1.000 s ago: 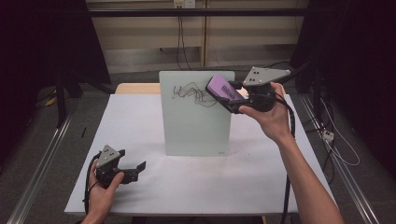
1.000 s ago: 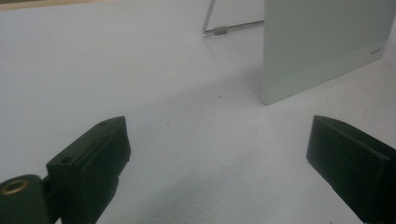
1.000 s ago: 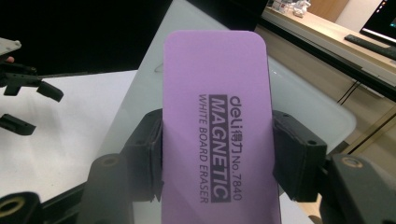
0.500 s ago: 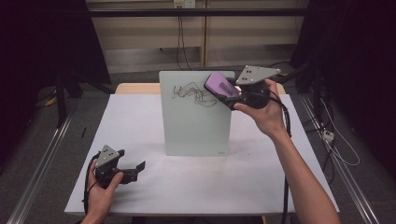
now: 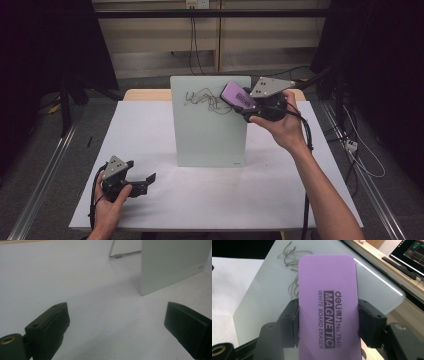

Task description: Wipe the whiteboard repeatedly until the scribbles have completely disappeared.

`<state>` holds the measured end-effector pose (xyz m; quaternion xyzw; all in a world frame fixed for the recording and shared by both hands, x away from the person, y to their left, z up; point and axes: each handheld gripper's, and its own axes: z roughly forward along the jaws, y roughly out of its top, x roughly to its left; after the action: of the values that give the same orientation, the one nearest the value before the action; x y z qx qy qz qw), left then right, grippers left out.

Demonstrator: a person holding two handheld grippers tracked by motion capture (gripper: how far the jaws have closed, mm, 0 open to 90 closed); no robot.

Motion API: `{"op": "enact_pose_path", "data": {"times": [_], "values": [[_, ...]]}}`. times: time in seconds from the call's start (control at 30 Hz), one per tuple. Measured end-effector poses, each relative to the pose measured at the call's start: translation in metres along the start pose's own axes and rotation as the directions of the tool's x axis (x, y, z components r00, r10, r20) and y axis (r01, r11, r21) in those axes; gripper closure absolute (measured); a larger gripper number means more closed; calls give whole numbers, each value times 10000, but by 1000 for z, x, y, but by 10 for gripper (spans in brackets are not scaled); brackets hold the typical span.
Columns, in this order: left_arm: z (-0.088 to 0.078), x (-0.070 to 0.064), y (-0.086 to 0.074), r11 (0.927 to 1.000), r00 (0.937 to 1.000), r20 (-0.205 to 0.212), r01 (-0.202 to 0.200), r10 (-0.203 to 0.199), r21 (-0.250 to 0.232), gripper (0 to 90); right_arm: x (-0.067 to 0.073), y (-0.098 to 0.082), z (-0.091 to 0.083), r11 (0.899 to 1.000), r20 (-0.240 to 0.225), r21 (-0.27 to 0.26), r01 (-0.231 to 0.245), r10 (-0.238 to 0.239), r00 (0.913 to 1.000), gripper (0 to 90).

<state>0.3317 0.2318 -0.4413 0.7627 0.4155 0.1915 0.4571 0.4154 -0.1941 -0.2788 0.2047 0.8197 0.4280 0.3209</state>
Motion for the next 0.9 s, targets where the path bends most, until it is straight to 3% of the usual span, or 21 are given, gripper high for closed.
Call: {"op": "enact_pose_path", "data": {"times": [0.53, 0.63, 0.9], "values": [[3, -1, 0, 10000, 10000, 59, -22, 22, 50, 60, 26, -18, 15, 9989, -805, 469, 46, -8, 9968, 417], [2, -1, 0, 10000, 10000, 71, -21, 20, 50, 60, 23, -18, 13, 9991, -767, 411, -98, 129, 9970, 417], [2, -1, 0, 10000, 10000, 58, -39, 39, 44, 60, 0, -10, -5, 9992, -12, -15, -404, 404, 9992, 417]]}}
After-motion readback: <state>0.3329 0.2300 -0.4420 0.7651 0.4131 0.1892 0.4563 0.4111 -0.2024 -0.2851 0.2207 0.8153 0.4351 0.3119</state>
